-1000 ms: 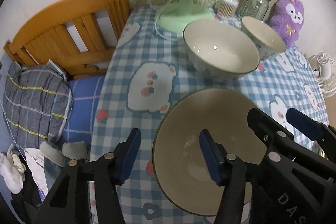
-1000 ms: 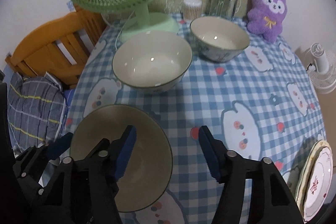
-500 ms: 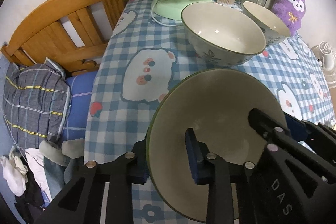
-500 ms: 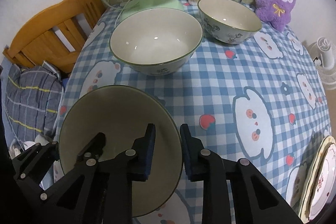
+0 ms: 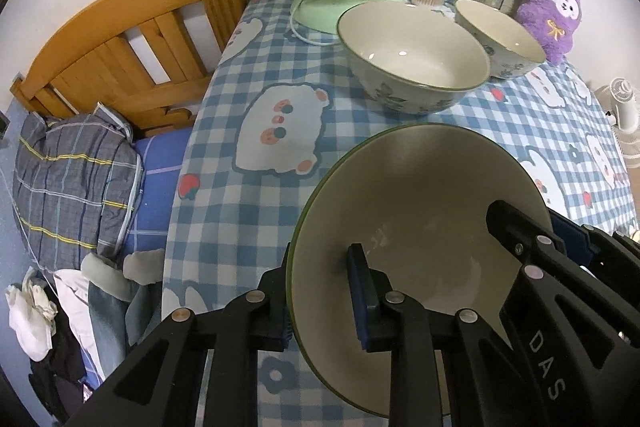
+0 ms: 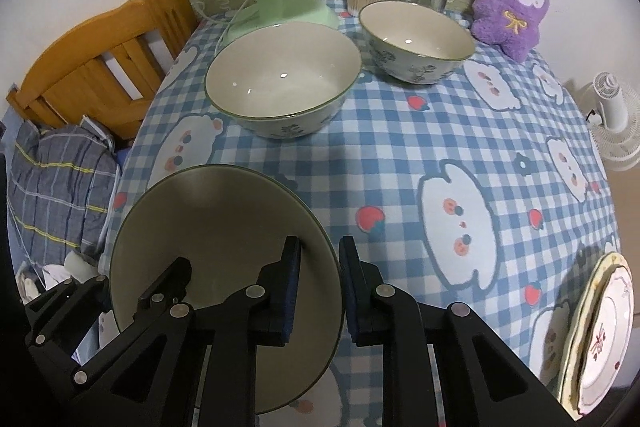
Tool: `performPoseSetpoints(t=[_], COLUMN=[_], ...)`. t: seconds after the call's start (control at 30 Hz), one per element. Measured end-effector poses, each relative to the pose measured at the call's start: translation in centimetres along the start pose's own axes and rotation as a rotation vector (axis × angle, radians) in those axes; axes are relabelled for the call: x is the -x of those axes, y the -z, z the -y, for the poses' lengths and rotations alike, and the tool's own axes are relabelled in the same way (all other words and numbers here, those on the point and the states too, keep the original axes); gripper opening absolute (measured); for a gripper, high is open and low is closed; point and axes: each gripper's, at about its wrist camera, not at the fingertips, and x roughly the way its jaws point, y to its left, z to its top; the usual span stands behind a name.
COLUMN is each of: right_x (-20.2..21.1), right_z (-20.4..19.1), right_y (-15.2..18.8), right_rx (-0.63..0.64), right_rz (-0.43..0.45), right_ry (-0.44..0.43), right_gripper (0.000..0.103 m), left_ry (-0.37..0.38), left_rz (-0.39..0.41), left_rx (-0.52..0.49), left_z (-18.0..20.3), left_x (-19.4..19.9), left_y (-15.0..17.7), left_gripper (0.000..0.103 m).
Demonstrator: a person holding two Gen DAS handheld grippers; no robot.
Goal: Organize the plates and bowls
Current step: 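Close both tools on the bowl rim and lift it, then carry the gripped bowl with both tools toward the white plate stack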
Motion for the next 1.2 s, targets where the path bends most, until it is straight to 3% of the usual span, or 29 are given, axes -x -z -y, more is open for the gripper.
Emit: performPoseSetpoints(t=[0.73,1.2], right_x=[7.8,9.7], right_z=[6.9,12.6], right_y=[3.9,7.6], right_rx=[0.025,0.023], right_rz=[0.075,0.065], right_ry=[0.003,0.015], right_gripper=[0.023,0.023], left_ry=[-0.004,0.008], left_rz=[0.076,0.083], left_rx=[0.029,0.025], left_z=[7.1,13.1], left_x=[6.8,8.4], left_y=[3.8,7.4], left_gripper=[0.021,0.021])
